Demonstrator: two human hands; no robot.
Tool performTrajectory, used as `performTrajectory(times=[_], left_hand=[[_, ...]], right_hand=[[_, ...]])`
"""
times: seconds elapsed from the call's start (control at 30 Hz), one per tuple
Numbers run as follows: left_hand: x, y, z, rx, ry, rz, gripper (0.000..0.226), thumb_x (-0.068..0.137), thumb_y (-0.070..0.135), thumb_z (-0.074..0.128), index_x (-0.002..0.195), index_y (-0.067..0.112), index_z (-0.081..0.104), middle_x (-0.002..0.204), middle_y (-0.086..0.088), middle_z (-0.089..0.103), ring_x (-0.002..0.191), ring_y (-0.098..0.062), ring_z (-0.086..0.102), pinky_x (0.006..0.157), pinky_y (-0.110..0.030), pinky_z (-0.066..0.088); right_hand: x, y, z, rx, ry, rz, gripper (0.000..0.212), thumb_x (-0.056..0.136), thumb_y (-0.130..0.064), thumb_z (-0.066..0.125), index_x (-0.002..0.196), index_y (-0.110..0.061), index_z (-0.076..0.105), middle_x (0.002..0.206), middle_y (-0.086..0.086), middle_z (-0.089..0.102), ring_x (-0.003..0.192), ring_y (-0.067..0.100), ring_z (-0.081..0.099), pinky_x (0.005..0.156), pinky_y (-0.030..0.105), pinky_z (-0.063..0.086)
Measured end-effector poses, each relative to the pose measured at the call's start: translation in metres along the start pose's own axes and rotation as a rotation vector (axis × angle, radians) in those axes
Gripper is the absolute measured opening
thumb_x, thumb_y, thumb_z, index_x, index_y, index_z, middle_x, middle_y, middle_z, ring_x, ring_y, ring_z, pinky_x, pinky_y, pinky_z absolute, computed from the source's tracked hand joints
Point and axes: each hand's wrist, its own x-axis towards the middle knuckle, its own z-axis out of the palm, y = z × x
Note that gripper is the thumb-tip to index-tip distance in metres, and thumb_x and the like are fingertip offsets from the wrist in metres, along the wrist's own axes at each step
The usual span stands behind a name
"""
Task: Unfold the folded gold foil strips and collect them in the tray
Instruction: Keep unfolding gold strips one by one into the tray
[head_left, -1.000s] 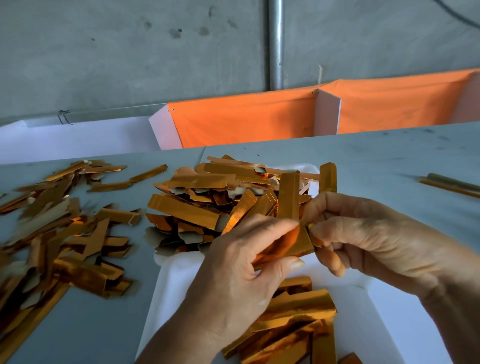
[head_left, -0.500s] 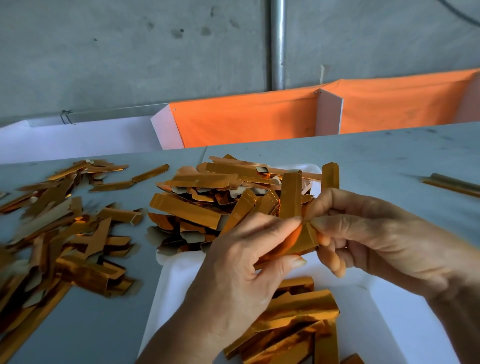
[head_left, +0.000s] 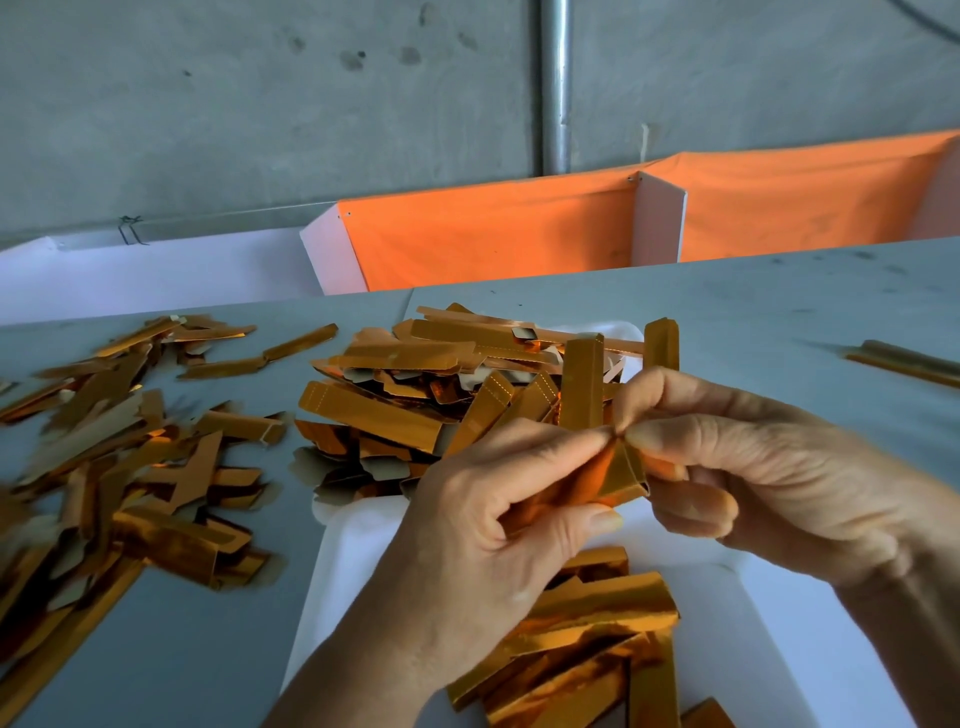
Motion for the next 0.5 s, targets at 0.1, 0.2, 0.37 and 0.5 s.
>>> performTrajectory(times=[0.1,0.2,0.37,0.5], left_hand=[[-0.0006,-0.0009,0.0025,0.133,0.017,0.047,0.046,0.083,0.036,0.062,0.128,0.026,0.059,0.112,0.021,0.057,0.109,-0.002,0.055,0.081,-0.01,0.046],[0.0001,-0.0011,0.0041,0.176,0.027,0.056,0.047,0.083,0.04,0.061,0.128,0.027,0.058,0.112,0.022,0.055,0.109,-0.003,0.055,0.081,-0.014,0.049],[0.0011,-0.0006,0.0034,0.178,0.017,0.078,0.049,0.084,0.042,0.06,0.129,0.025,0.058,0.112,0.019,0.057,0.108,-0.005,0.056,0.081,-0.015,0.05],[0.0007,0.0012,0.0016,0.09,0.015,0.083,0.047,0.084,0.036,0.061,0.129,0.021,0.058,0.111,0.015,0.059,0.107,-0.007,0.058,0.081,-0.011,0.047]], right_hand=[[-0.0002,-0.0008,-0.0002,-0.101,0.091,0.049,0.015,0.067,-0.007,0.074,0.08,-0.012,0.069,0.057,0.004,0.045,0.039,0.011,0.044,0.041,0.019,0.04],[-0.001,-0.0023,0.001,-0.196,0.128,0.053,0.011,0.068,-0.006,0.066,0.077,-0.013,0.068,0.057,0.005,0.042,0.041,0.013,0.044,0.042,0.019,0.04],[-0.0012,-0.0021,-0.0027,-0.187,0.076,0.033,0.013,0.067,-0.01,0.074,0.078,-0.012,0.067,0.057,0.004,0.046,0.042,0.012,0.046,0.044,0.019,0.041],[-0.0003,0.0013,-0.0062,-0.028,-0.04,-0.003,0.023,0.068,-0.014,0.083,0.084,-0.011,0.067,0.061,0.004,0.052,0.044,0.011,0.05,0.046,0.02,0.044]])
